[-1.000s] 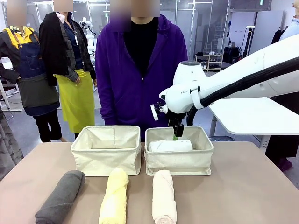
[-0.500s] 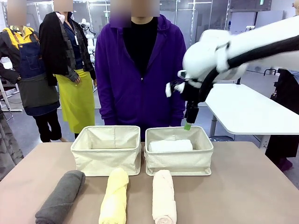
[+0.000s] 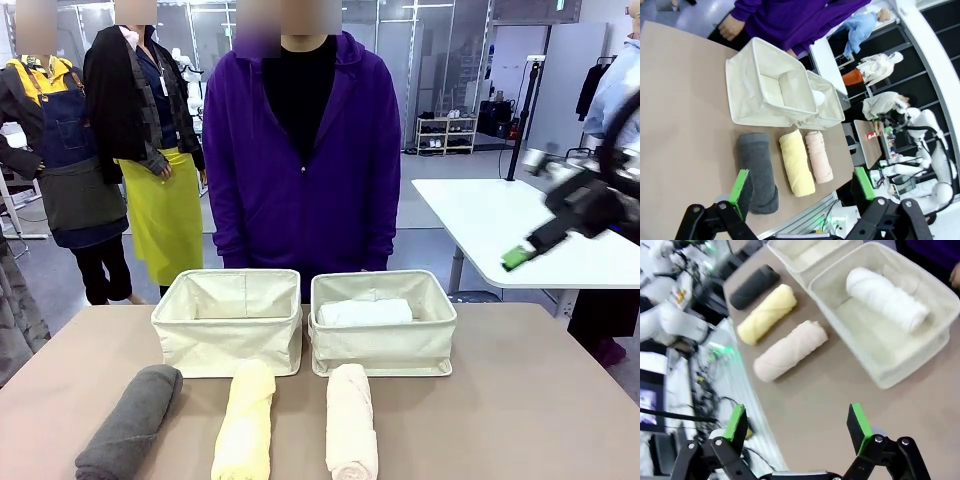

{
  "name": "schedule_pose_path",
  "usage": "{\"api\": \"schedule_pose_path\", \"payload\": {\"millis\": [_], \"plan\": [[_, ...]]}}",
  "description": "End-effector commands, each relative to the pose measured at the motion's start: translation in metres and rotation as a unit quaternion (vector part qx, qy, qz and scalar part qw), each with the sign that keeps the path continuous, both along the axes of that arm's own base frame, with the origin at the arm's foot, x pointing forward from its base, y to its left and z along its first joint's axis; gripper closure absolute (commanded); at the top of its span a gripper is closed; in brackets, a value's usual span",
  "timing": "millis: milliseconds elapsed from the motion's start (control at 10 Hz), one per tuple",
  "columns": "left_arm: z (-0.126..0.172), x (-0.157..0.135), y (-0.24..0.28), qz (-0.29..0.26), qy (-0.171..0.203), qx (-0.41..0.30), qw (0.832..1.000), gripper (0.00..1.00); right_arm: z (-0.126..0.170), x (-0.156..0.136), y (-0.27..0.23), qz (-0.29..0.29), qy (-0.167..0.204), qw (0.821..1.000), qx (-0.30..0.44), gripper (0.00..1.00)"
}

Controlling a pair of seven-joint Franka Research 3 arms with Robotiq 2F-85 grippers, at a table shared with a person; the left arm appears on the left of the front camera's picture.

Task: Divide the towels into two baskets.
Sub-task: Pick up one hotel-folded towel from the bottom of the table and place it in the Fabric basket indicated by the person.

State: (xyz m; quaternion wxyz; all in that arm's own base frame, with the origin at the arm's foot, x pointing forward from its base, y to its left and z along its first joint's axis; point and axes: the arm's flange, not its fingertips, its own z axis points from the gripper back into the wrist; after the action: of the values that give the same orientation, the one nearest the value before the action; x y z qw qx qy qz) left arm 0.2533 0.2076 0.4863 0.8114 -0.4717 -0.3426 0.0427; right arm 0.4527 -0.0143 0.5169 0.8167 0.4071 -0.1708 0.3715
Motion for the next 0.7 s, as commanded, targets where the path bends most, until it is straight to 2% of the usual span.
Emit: {"api": "schedule_pose_path", "payload": {"millis": [0, 100, 200, 300, 400, 500, 600], "plan": [[0.001, -0.001, 0.002, -0.005, -0.013, -0.006, 1.000, 0.00, -0.011, -0.049, -0.057, -0.066, 0.069, 0.995, 0.031, 0.00], [0.001, -0.001, 0.002, -0.005, -0.013, -0.006, 1.000, 0.00, -0.024, -0.071, -0.109, -0.110, 0.108, 0.986, 0.060, 0.00], [0.001, -0.001, 0.002, -0.005, -0.013, -0.006, 1.000, 0.00, -0.040, -0.093, -0.158, -0.154, 0.130, 0.973, 0.110, 0.00], [0.001, -0.001, 0.002, -0.005, -0.013, -0.006, 1.000, 0.00, -0.053, -0.114, -0.188, -0.188, 0.149, 0.963, 0.127, 0.00], [0.001, -0.001, 0.002, -0.005, -0.013, -0.006, 1.000, 0.00, -0.060, -0.127, -0.206, -0.209, 0.148, 0.955, 0.149, 0.00], [0.001, -0.001, 0.002, -0.005, -0.013, -0.006, 1.000, 0.00, -0.067, -0.134, -0.215, -0.222, 0.126, 0.949, 0.184, 0.00], [0.001, -0.001, 0.002, -0.005, -0.013, -0.006, 1.000, 0.00, -0.075, -0.137, -0.220, -0.232, 0.136, 0.946, 0.181, 0.00]]}}
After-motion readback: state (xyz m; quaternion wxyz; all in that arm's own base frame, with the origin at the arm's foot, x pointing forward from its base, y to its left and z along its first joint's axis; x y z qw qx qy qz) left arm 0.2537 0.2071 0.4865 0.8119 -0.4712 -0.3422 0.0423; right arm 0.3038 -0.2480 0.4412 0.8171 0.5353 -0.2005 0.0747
